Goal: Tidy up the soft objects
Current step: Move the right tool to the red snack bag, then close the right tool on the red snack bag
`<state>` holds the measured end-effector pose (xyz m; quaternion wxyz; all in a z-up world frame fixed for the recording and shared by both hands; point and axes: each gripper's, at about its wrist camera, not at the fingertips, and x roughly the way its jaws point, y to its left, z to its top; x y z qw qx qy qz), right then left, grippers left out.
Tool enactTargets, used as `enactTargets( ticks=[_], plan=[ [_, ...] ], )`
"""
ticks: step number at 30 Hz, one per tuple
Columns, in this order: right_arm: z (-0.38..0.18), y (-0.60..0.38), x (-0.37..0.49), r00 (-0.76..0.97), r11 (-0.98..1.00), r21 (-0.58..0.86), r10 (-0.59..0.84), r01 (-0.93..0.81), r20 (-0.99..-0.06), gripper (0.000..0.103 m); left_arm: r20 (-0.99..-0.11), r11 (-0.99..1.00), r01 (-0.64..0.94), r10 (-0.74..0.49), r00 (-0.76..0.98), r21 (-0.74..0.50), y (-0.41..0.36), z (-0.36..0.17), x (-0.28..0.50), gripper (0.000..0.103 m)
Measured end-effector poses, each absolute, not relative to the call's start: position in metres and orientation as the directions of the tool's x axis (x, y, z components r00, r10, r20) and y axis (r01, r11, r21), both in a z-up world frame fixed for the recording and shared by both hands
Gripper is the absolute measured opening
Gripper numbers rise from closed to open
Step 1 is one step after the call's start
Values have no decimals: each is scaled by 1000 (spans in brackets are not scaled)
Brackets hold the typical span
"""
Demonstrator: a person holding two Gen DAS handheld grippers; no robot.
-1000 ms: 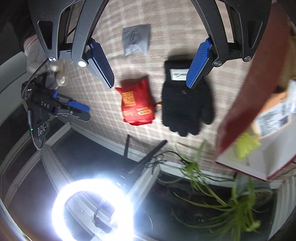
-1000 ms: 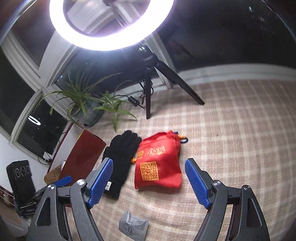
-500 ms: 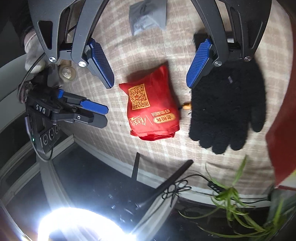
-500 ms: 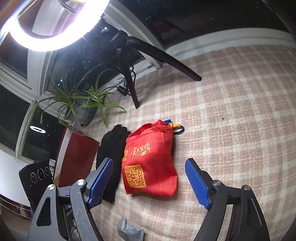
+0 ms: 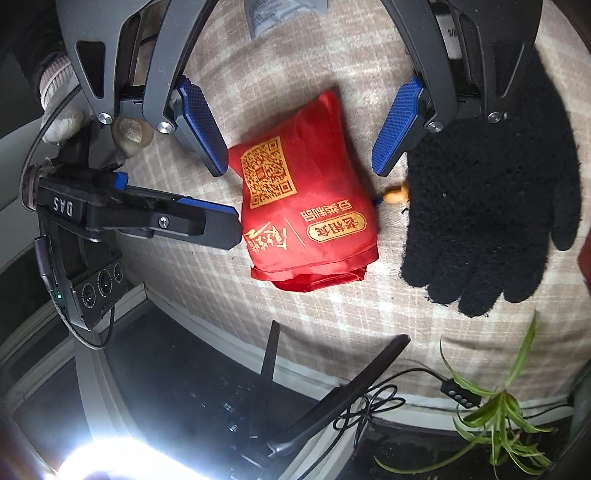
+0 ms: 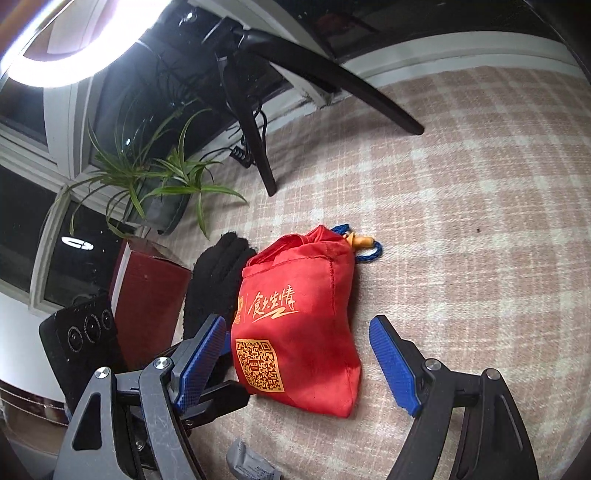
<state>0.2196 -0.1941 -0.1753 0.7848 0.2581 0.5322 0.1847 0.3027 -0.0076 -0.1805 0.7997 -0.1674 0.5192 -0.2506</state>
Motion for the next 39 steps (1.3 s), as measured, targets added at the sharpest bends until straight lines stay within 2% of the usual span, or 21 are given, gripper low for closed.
enactTargets(
  ticks=[6, 11, 17, 28, 39],
  plan=[
    [-182, -188, 224, 344, 798, 602, 571, -21, -745, 73, -743, 808, 232, -590, 316, -542, -9, -188, 312, 78],
    [-187, -183, 226, 326, 797, 604, 577, -23, -749, 65, -741, 801, 242, -599, 304, -548, -10, -190, 312, 68],
    [-189, -182, 226, 323, 801, 599, 572, -19, -754, 59, -737, 797, 248, -603, 304, -550, -14, -193, 317, 64],
    [-180, -184, 210, 337, 791, 612, 579, -10, -742, 57, -720, 780, 269, -625, 302, -565, -13, -180, 305, 64],
    [-141, -172, 184, 372, 785, 617, 589, -54, -717, 57, -693, 778, 301, -628, 354, -551, 0, -146, 274, 63]
  ],
)
